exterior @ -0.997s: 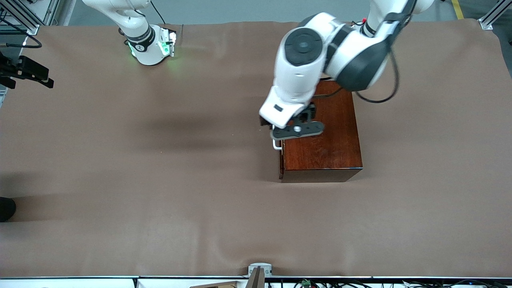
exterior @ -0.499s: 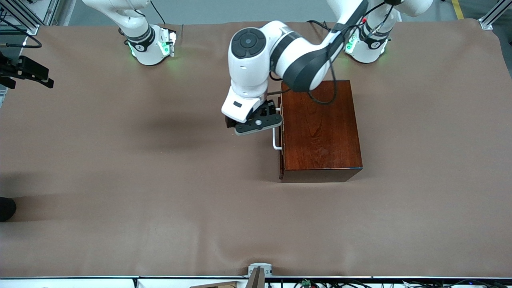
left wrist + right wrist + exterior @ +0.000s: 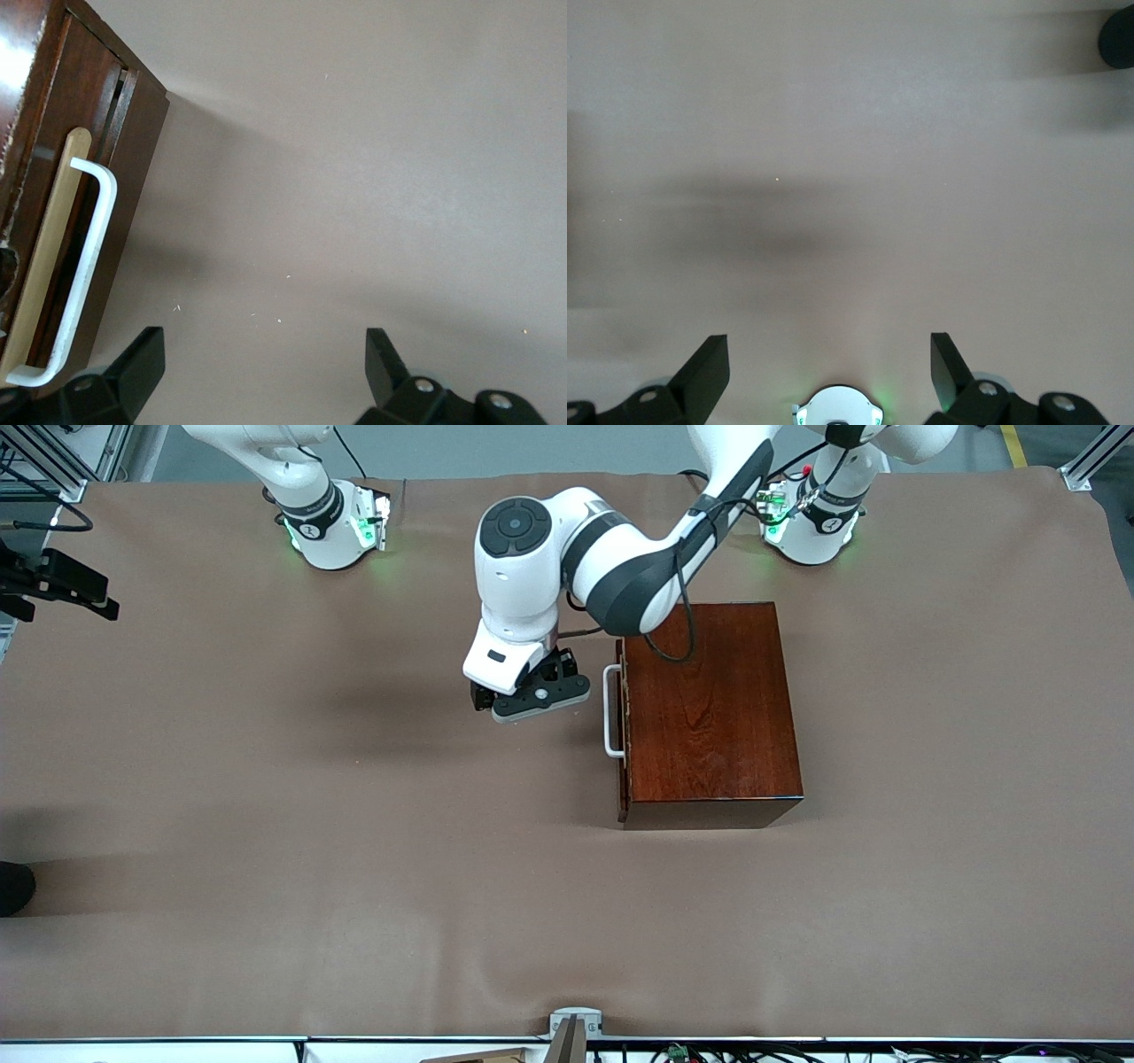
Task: Open drawer, take yellow block, close drawer
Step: 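Move the left gripper over the box toward the white drawer handle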
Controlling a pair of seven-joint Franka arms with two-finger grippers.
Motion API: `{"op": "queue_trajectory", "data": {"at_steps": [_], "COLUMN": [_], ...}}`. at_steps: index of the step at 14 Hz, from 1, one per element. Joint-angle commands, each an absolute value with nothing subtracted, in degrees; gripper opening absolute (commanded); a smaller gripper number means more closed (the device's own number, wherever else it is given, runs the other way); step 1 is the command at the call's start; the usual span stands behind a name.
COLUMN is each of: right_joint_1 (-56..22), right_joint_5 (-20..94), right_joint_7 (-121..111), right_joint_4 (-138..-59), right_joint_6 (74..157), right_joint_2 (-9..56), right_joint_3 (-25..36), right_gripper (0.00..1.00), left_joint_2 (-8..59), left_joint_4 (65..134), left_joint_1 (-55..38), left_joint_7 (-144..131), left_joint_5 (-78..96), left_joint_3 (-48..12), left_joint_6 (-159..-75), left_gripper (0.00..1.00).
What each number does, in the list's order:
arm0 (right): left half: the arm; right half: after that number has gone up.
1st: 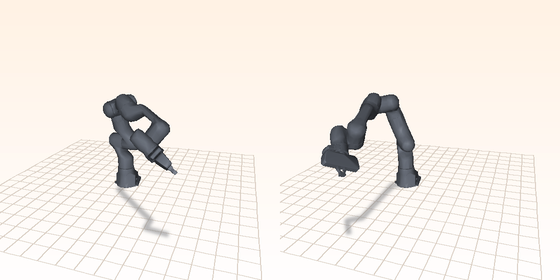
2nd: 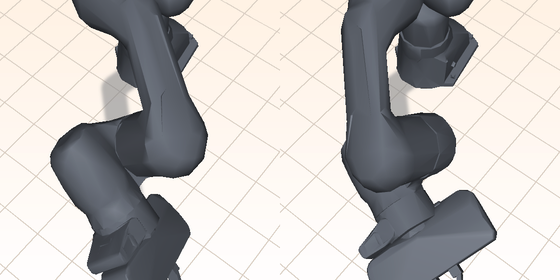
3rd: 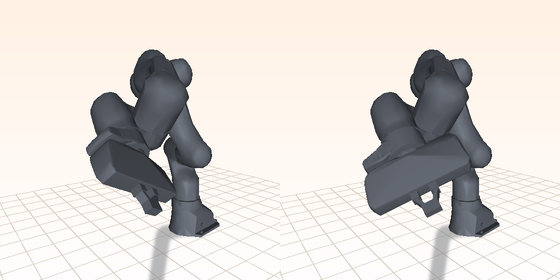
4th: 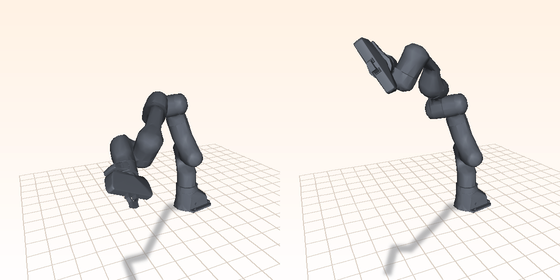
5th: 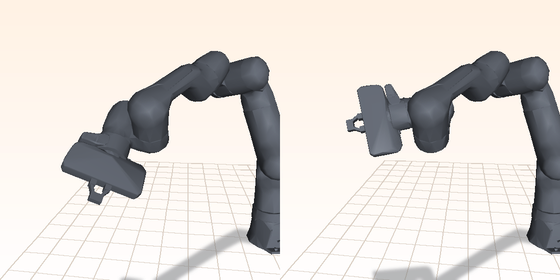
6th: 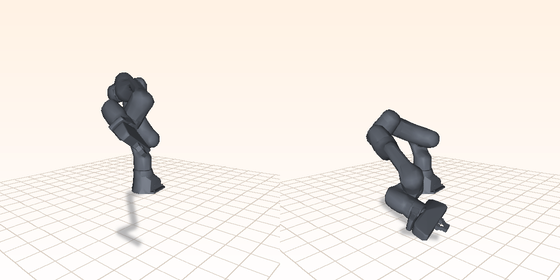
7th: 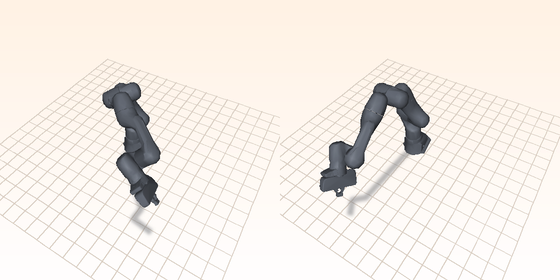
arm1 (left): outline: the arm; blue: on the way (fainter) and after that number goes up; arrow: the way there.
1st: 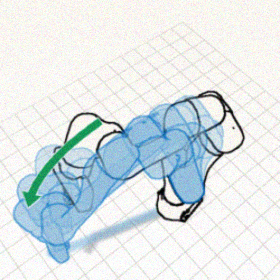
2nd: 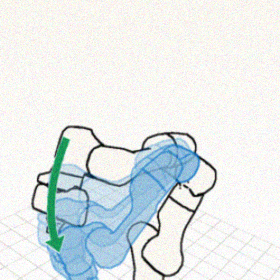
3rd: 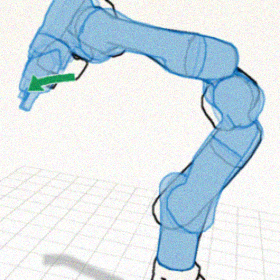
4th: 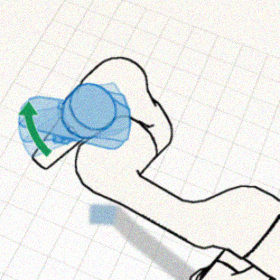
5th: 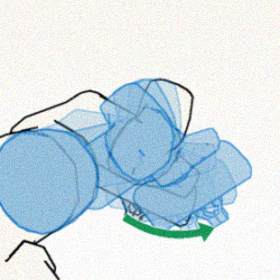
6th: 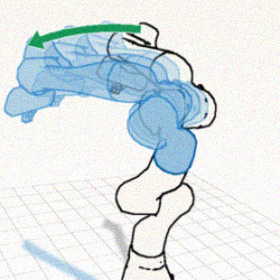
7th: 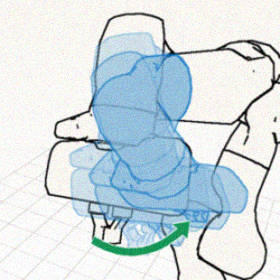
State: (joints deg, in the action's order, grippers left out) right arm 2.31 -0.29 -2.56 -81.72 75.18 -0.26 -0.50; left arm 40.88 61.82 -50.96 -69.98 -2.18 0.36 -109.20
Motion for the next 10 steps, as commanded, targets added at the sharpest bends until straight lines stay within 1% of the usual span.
{"op": "queue_trajectory", "data": {"at_steps": [1, 3, 5, 8, 10], "right_joint_1": [2.8, 2.7, 2.5, 2.4, 2.4], "right_joint_5": [-0.8, -0.8, -0.8, -0.8, -0.8], "right_joint_7": [-2.4, -2.4, -2.4, -2.4, -2.4], "right_joint_4": [-81.8, -81.8, -81.8, -81.8, -81.8], "right_joint_6": [74.9, 74.9, 74.9, 74.9, 74.9], "right_joint_2": [-0.8, -0.8, -0.8, -0.8, -0.8], "right_joint_3": [-1.1, -1.1, -1.1, -1.3, -1.4], "right_gripper": [1.00, 1.00, 1.00, 1.00, 1.00], "left_joint_2": [43.5, 44.4, 44.5, 45.3, 45.8], "left_joint_4": [59.6, 59.6, 60.1, 60.3, 60.5], "left_joint_1": [-54.9, -56.3, -57.6, -58.3, -58.5], "left_joint_7": [-71.9, -72.1, -71.7, -68.0, -65.6], "left_joint_5": [-2.7, -2.7, -3.1, -9.7, -10.0], "left_joint_3": [4.0, 6.0, 7.4, 7.3, 7.2], "left_joint_6": [-109.3, -109.2, -107.2, -99.6, -97.7], "left_gripper": [1.00, 1.00, 1.00, 1.00, 1.00]}}
